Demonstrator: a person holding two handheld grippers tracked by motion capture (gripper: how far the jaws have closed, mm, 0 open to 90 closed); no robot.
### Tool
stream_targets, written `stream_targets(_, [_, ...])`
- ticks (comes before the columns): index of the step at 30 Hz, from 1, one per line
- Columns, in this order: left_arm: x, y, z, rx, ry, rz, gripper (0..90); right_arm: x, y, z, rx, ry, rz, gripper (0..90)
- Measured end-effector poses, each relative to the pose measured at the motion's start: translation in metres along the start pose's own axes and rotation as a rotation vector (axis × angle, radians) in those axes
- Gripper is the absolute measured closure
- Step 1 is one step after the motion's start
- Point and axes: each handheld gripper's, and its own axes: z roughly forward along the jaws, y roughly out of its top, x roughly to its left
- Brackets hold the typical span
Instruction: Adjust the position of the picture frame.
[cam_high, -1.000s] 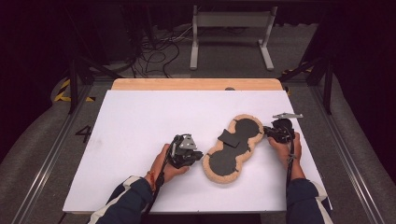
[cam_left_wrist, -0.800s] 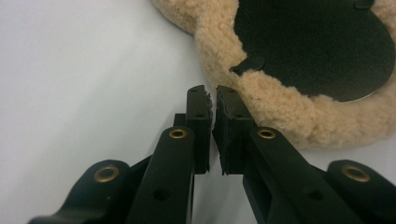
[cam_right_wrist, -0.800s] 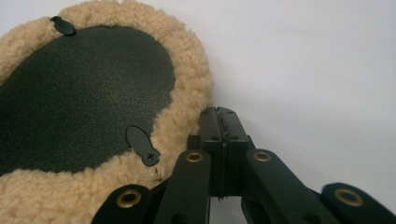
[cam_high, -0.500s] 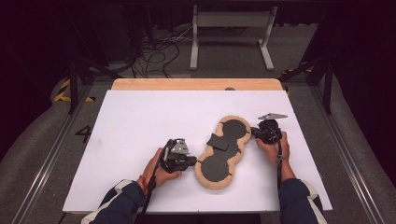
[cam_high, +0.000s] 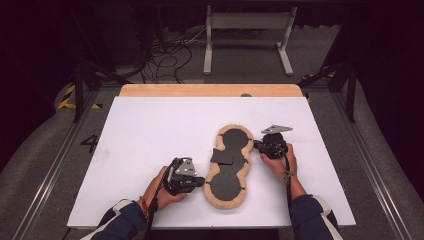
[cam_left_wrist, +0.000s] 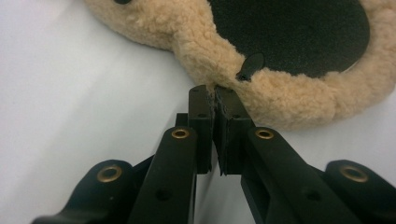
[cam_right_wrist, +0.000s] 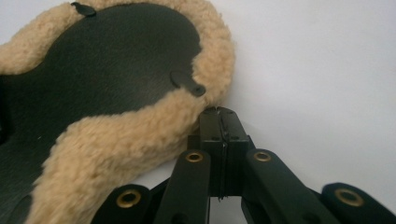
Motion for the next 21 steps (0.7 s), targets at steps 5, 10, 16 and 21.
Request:
stream_targets(5, [-0.008, -0.005, -0.004, 0.004, -0.017, 0.006, 87.3, 0.020, 0.002, 0.002, 0.014, 0.074, -0.070, 90.0])
stream_targets(10, [-0.013, -0.006, -0.006, 0.008, -0.020, 0.022, 87.3, 0.043, 0.008, 0.007, 0.038, 0.124, -0.156, 90.0])
stream_targets(16, [-0.018, -0.007, -0.006, 0.011, -0.034, 0.031, 88.2, 0.047, 0.012, 0.011, 0.038, 0.137, -0.151, 90.0])
stream_targets(21, [-0.028, -0.005, -0.005, 0.021, -0.039, 0.063, 87.6, 0.058, 0.022, 0.019, 0.064, 0.128, -0.210, 90.0])
